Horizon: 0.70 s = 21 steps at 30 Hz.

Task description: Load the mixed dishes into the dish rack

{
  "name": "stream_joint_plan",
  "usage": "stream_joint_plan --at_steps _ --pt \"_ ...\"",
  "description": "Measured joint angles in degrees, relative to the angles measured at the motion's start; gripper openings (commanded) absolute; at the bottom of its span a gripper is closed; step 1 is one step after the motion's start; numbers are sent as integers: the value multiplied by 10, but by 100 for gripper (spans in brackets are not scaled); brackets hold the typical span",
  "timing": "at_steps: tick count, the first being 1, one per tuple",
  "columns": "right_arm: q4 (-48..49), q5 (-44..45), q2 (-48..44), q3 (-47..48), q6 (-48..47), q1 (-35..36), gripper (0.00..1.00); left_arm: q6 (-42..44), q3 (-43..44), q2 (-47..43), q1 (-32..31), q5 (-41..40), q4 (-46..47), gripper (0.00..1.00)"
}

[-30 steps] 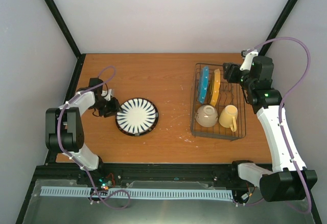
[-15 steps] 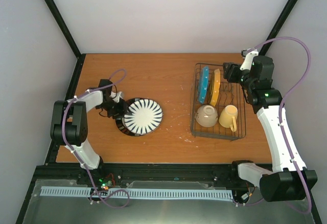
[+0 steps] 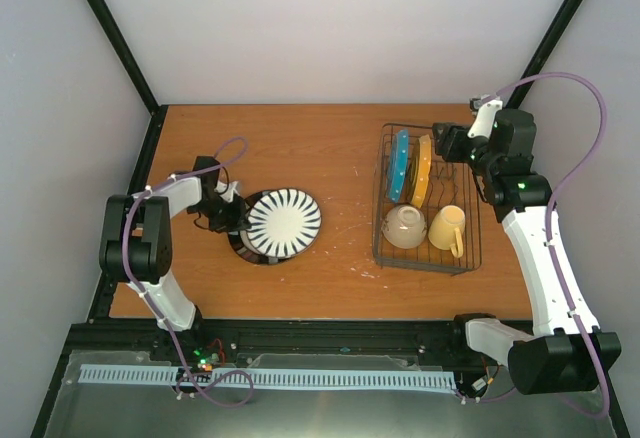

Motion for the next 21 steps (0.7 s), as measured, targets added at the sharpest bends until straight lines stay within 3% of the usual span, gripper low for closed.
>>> stream_joint_plan --at_steps 6,11,16,21 --pt "22 -40 0 -25 5 14 61 -4 0 -1 0 4 0 1" --pt "43 -75 2 -57 0 84 61 -3 14 -10 -1 -8 -15 1" --pt "93 -64 -4 -105 -52 205 69 -4 57 -51 -1 -22 -48 1" --pt "116 15 -31 -150 -132 356 75 -7 101 -81 -1 -35 -64 1"
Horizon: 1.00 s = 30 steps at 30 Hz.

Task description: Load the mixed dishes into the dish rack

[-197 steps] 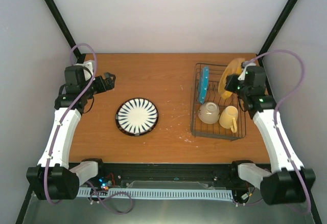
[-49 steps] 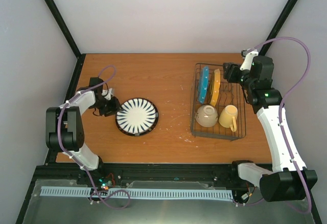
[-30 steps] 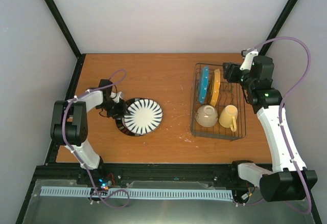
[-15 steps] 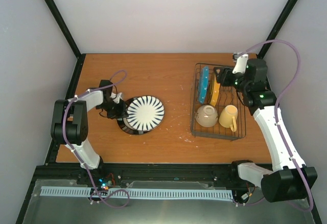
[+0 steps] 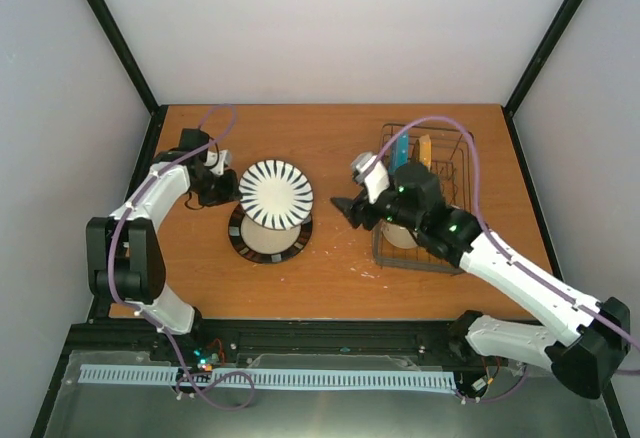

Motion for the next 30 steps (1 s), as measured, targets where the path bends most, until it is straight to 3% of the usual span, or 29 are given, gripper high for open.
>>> stream_joint_plan --at_steps 5,9,13,20,30 --pt "21 127 25 -2 -83 139 76 -2 3 -4 2 -1 -8 1" --pt "55 263 115 -10 -155 261 76 -2 2 -4 1 0 -18 1" --pt "97 369 207 -30 -222 326 76 -2 2 -7 1 2 -24 1" --pt "183 460 293 -32 -301 355 76 -2 2 -19 1 4 -37 0" --pt "269 494 406 15 -344 357 77 -2 3 -43 1 8 -43 1"
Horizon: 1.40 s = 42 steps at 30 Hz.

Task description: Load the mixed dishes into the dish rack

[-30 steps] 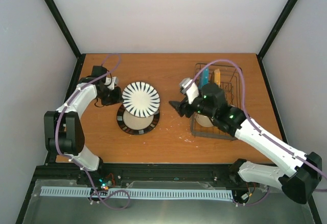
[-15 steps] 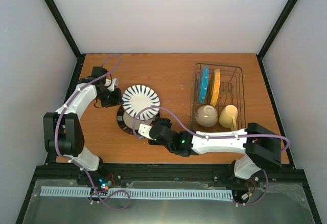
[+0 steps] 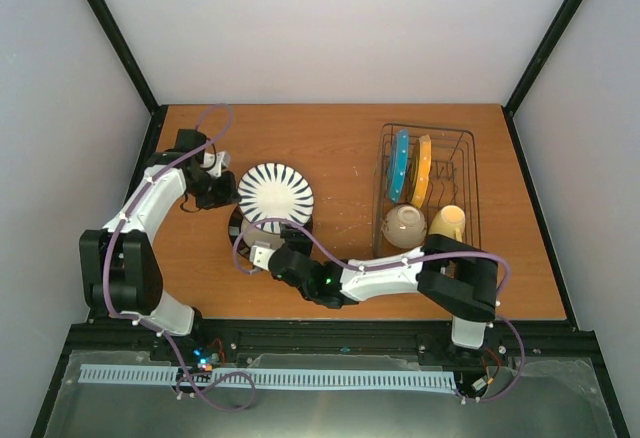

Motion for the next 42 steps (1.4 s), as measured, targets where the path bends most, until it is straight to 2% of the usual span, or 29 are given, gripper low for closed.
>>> stream_joint_plan --at_steps 7,14,16,22,23,25,30,31,33,35,36,42 --pt "22 6 45 28 -2 -11 77 0 0 -5 0 11 -10 1" --pt "31 2 82 78 -2 -54 74 0 0 -23 0 34 -14 1" --pt "34 0 95 90 -3 -64 66 0 0 -29 0 41 -15 1" --pt "28 0 132 123 -15 -80 8 -8 1 -45 0 53 -17 0" --pt "29 4 138 126 -11 -80 3 -16 1 -45 2 50 -14 1" --pt "28 2 142 131 -5 -82 3 -20 1 -46 9 41 -16 1" --pt "17 -2 145 133 -21 -91 3 -14 2 -67 1 83 -14 3" --pt "15 -2 145 133 -22 -93 3 -14 3 -70 0 86 -14 10" --pt "13 -2 143 130 -23 -96 3 -13 7 -73 -1 87 -14 35" --pt "12 -4 134 122 -26 -96 3 -12 10 -73 -1 82 -11 85" --pt "11 -5 127 116 -28 -94 3 -11 11 -73 -1 78 -11 98" --pt "3 -1 42 104 -35 -80 3 -18 16 -108 -1 8 22 100"
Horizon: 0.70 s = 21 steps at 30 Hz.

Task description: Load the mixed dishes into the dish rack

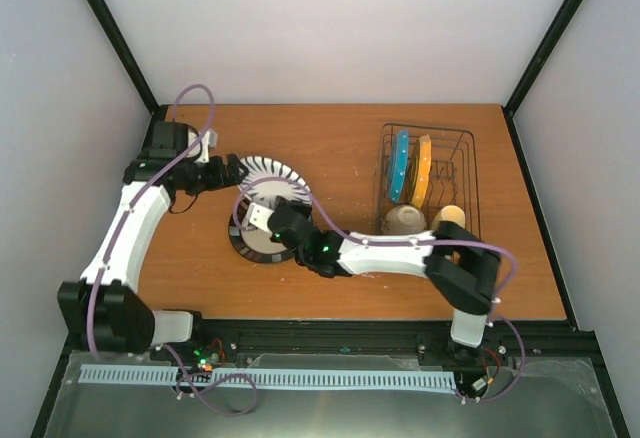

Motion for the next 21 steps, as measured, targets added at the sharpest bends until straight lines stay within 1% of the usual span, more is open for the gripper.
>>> stream_joint_plan --at_steps 2,3,5,7,8,9,11,12,14,16,17,19,21 --pt "-10 -6 -48 0 28 0 3 -2 -2 -36 0 -27 31 100" --pt "-32 -22 -81 2 39 -3 3 -7 -9 -66 0 -21 68 100" --pt "-72 -64 -142 3 89 -13 3 -12 -36 -147 -17 -26 156 100" --pt "-111 -94 -209 -3 175 -40 3 -10 -88 -243 -12 -50 245 100" --pt "-126 -110 -250 -9 221 -71 3 -10 -122 -288 -6 -60 286 100" --pt "-140 -125 -298 -15 271 -117 3 -9 -160 -340 0 -67 329 100" --pt "-164 -131 -383 -27 351 -223 3 -8 -196 -381 1 -69 377 100" --pt "-179 -129 -420 -31 387 -280 3 -7 -206 -382 1 -68 393 100" --pt "-216 -118 -485 -40 447 -385 3 -5 -208 -357 0 -61 405 100" --pt "-266 -122 -530 -47 490 -461 3 -2 -202 -318 0 -55 405 100" --pt "-292 -134 -543 -47 505 -488 3 0 -198 -297 0 -51 402 100" --pt "-333 -184 -546 -47 525 -540 3 3 -193 -257 0 -43 396 100" --pt "-367 -262 -521 -49 536 -593 3 4 -193 -239 0 -37 384 100"
